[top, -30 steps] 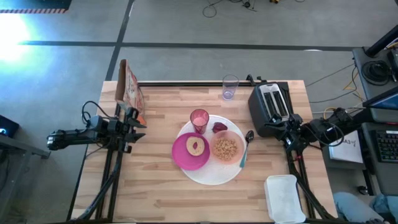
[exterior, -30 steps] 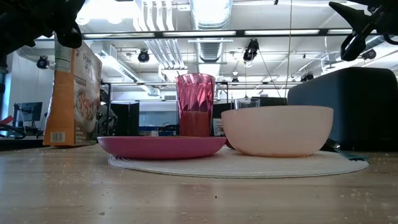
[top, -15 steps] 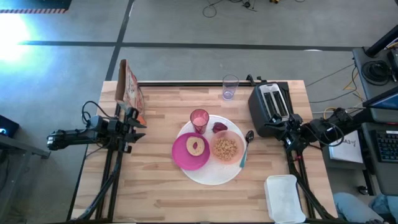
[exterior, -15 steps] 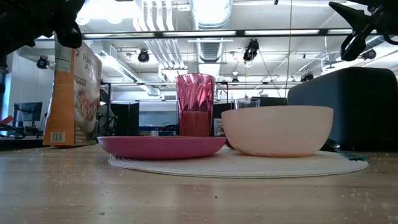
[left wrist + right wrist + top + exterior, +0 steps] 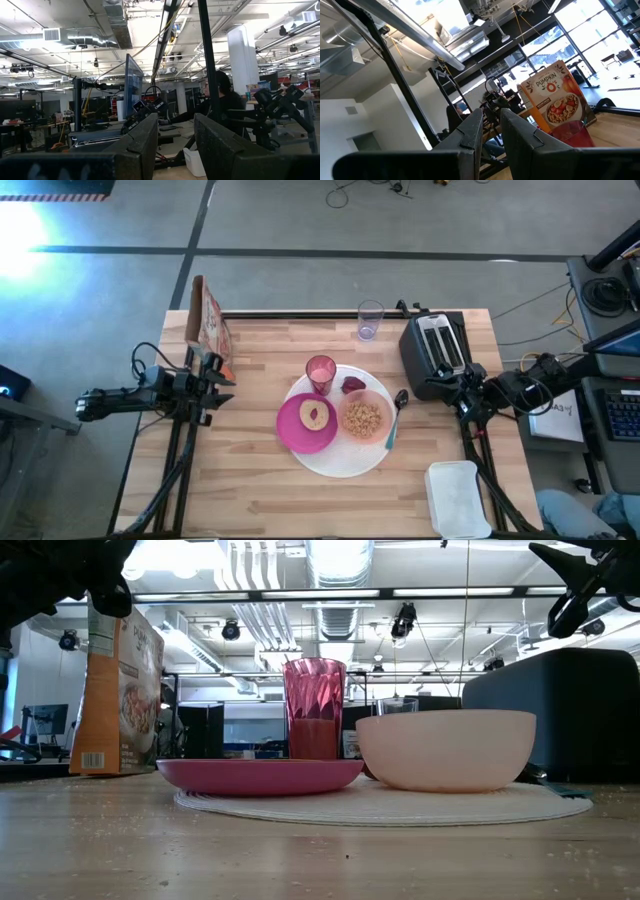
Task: Arrange a breakfast setting
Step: Return to Home Position
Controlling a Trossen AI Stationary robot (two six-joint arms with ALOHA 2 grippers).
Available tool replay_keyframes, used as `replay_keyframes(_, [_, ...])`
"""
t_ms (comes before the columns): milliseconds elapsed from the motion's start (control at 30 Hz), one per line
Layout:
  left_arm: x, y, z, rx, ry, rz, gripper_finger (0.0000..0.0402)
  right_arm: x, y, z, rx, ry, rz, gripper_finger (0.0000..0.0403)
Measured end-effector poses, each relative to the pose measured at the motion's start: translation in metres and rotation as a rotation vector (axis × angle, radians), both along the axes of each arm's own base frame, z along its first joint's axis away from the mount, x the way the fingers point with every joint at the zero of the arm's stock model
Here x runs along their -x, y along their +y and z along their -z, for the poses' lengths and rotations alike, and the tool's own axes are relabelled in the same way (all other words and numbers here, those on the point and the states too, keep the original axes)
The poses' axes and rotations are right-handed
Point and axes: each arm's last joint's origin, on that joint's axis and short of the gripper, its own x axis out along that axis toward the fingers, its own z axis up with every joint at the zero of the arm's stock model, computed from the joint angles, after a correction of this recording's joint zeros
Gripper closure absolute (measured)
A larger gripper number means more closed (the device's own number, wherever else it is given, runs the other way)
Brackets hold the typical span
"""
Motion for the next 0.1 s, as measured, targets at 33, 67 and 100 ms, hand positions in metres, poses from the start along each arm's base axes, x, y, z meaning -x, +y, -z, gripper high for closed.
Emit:
replay_keyframes(33, [0.0, 0.0, 0.0, 0.0, 0.0, 0.0, 0.029, 0.0, 0.0, 0.0, 0.0, 0.0, 0.0, 0.0344])
replay_keyframes(67, [0.0, 0.0, 0.0, 0.0, 0.0, 0.0, 0.029, 0.0, 0.0, -0.0001, 0.0, -0.001, 0.0, 0.0344])
replay_keyframes(100, [0.0, 0.0, 0.0, 0.0, 0.0, 0.0, 0.029, 0.0, 0.0, 0.0, 0.0, 0.0, 0.0, 0.0344])
